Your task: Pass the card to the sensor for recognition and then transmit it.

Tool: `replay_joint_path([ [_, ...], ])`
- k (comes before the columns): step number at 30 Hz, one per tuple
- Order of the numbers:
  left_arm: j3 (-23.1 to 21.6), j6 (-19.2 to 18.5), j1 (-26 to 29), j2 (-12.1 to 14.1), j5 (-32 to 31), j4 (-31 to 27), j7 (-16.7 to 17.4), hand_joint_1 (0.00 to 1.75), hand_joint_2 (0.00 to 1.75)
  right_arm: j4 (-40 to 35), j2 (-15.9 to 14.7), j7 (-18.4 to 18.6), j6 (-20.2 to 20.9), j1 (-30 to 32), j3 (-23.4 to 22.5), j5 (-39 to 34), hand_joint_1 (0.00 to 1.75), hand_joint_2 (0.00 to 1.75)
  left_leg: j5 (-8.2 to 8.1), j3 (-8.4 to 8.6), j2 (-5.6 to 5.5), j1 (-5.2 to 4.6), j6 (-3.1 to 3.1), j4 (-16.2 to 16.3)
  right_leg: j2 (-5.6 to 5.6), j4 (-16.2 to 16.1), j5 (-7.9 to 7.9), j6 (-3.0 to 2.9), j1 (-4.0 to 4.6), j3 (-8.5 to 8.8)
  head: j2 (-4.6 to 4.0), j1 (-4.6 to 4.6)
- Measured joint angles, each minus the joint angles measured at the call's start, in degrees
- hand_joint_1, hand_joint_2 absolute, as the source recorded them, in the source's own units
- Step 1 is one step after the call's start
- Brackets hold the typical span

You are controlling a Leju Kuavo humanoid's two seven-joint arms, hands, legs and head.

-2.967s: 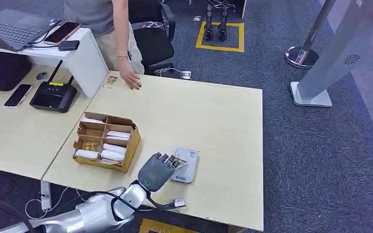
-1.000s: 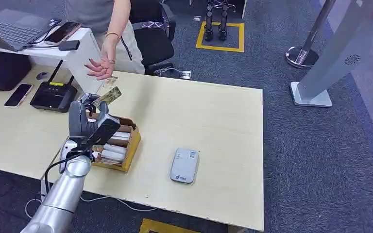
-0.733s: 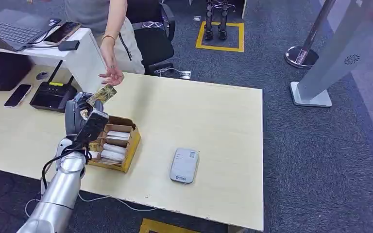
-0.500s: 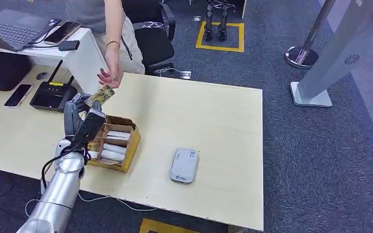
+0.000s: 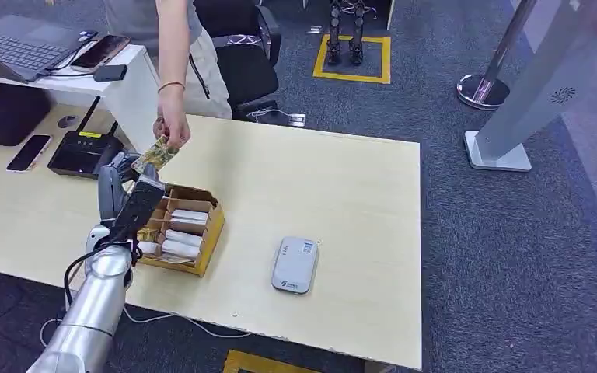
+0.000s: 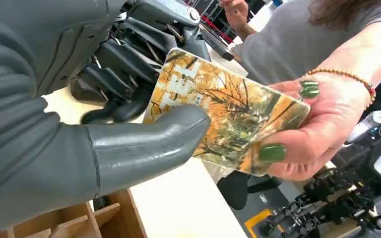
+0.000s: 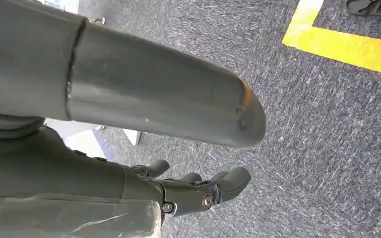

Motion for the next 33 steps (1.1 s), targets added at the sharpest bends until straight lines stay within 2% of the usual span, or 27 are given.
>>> replay_joint_path([
  [15, 1.0, 0.6, 1.6, 0.0, -0.6, -0.2, -0.5, 0.0, 1.75, 0.0, 0.0, -0.1, 0.0, 0.3, 0.0, -0.2, 0.0, 0.0, 0.0, 0.0, 0.0, 0.0, 0.0, 0.0, 0.01, 0.0, 0.0, 0.0, 0.0, 0.0, 0.0, -0.02],
  [19, 1.0, 2.0, 2.9, 0.0, -3.7, -1.6, -0.9, 0.0, 1.75, 0.0, 0.0, -0.3, -0.1, 0.5, 0.0, -0.5, 0.0, 0.0, 0.0, 0.0, 0.0, 0.0, 0.0, 0.0, 0.0, 0.0, 0.0, 0.0, 0.0, 0.0, 0.0, -0.02],
  [27, 1.0, 3.8, 8.2, 1.5, -11.0, -9.5, 1.1, 0.0, 1.75, 0.0, 0.0, -0.8, -0.5, 1.3, 0.0, -2.1, 0.0, 0.0, -0.01, -0.01, 0.02, 0.01, -0.01, 0.0, 0.02, 0.0, -0.02, 0.0, 0.0, 0.0, 0.0, 0.0],
  [33, 1.9, 6.3, 16.8, 2.8, -15.9, -19.8, 2.7, 0.0, 1.75, 0.0, 0.0, -0.2, -0.4, 2.1, -0.1, -3.7, 0.0, 0.0, -0.04, -0.03, 0.04, 0.01, -0.01, 0.0, 0.05, 0.0, -0.04, 0.01, 0.0, -0.03, 0.0, -0.02],
])
